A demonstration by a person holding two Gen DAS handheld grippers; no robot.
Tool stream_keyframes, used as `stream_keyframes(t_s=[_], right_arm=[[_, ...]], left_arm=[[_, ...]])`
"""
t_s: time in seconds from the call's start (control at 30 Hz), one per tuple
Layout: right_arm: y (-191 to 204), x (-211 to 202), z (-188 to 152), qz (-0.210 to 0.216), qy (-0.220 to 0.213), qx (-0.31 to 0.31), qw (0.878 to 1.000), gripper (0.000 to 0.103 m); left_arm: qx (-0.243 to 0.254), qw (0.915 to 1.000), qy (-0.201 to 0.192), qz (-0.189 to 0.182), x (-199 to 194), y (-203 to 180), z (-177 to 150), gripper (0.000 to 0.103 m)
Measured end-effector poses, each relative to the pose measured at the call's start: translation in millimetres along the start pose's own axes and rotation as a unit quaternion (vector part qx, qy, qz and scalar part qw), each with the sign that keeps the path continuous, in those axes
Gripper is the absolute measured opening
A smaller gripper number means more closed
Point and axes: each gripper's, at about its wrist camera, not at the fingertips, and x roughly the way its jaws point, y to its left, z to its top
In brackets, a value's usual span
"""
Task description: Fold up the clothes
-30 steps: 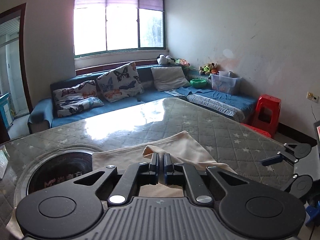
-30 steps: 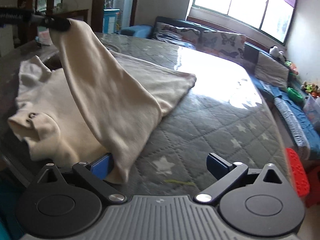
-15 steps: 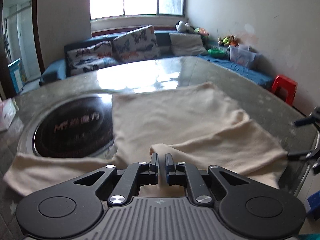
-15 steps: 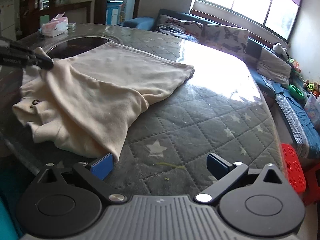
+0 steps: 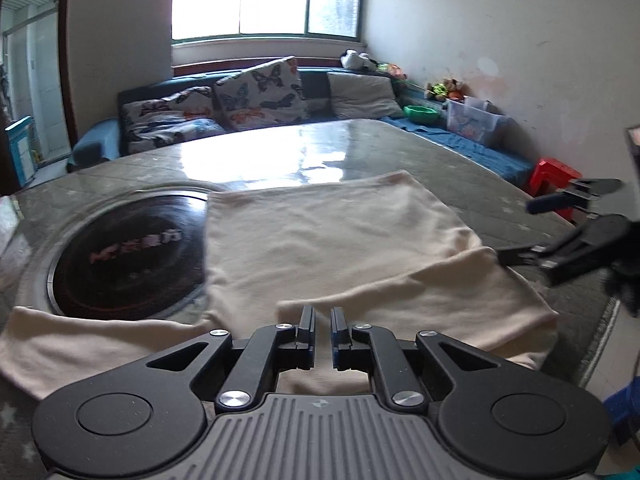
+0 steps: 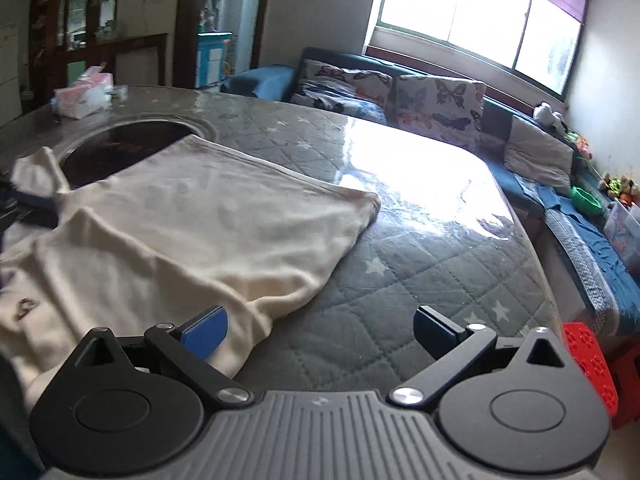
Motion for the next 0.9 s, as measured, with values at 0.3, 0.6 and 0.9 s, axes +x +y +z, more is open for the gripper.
stream_keyframes(t_s=[0.3,0.6,0.9], right_arm=[[-3.4,5.1,-4.2,-0.019,-0.002,-0.001,1.0,0.103],[-1.3,6.7,-4.2,-0.026,0.0,-0.002,1.0,0.103],[25.7,8.9,-2.1,-0.009,0.002,-0.045,0.999,0.103]], left_arm=[[-0.008,0.9997,0.021,-0.005,11.6,2.3,-11.0,0.009],[-0.031,0.9994,0.006,0.008,0.3,10.9,-11.9,0.02],[-0.052,0.9981,0.001,0.032,-8.0,25.4,-20.5,0.025]])
